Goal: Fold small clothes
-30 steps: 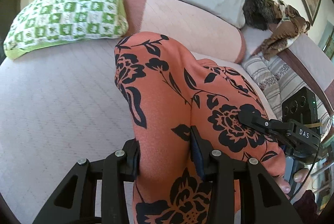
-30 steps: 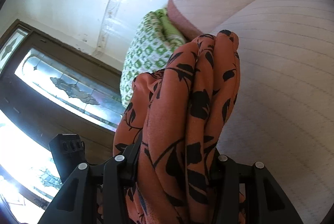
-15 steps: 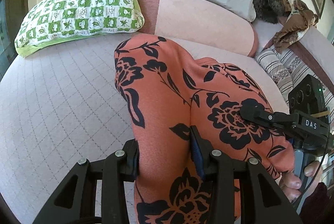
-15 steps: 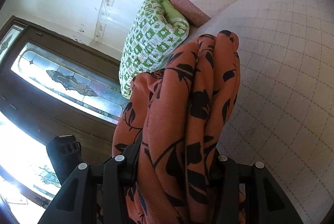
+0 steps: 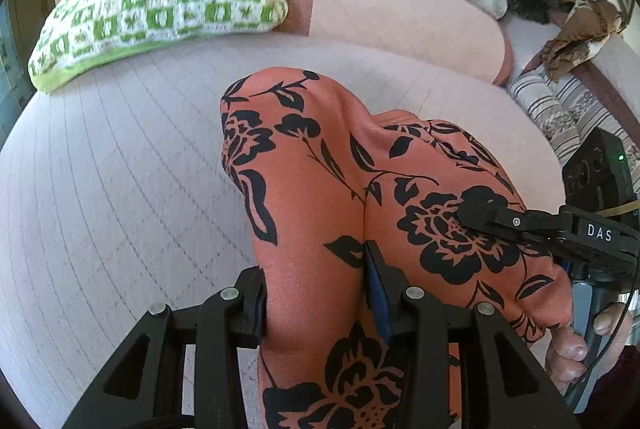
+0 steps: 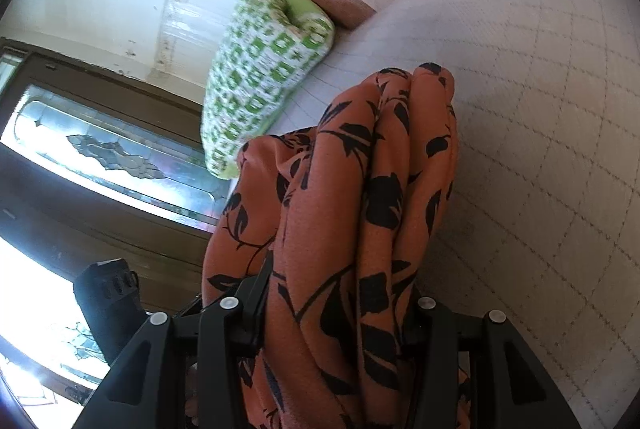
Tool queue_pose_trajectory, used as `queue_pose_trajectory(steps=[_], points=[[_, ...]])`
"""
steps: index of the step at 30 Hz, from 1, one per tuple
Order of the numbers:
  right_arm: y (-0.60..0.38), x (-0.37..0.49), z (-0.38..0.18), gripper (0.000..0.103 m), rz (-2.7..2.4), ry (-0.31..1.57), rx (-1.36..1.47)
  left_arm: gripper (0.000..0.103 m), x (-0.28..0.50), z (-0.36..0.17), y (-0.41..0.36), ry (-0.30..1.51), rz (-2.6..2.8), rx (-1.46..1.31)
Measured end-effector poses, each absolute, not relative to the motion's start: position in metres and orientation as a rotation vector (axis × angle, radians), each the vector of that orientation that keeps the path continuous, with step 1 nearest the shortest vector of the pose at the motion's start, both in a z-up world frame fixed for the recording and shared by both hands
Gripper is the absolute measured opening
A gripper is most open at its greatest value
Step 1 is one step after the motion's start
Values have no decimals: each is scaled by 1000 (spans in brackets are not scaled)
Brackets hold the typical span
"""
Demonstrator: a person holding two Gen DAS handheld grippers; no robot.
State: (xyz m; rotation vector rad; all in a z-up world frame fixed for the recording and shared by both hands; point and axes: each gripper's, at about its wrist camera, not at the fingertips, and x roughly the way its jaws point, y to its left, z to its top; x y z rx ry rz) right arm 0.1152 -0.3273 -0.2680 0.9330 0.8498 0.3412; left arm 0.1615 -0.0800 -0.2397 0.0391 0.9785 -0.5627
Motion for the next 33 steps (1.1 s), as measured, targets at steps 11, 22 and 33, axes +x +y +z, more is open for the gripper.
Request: queue_pose_trajectory(steps=[11,22,33], points=[[-324,120,-275,48,313,884,892,43,161,-242,-81,982,-548,57],[-325,122,-277,48,277,916,872,47,164,-245,-83,993,-534,75],[-325,125,-281,50,261,939,839,59,170,-247,-85,998,-512,96]])
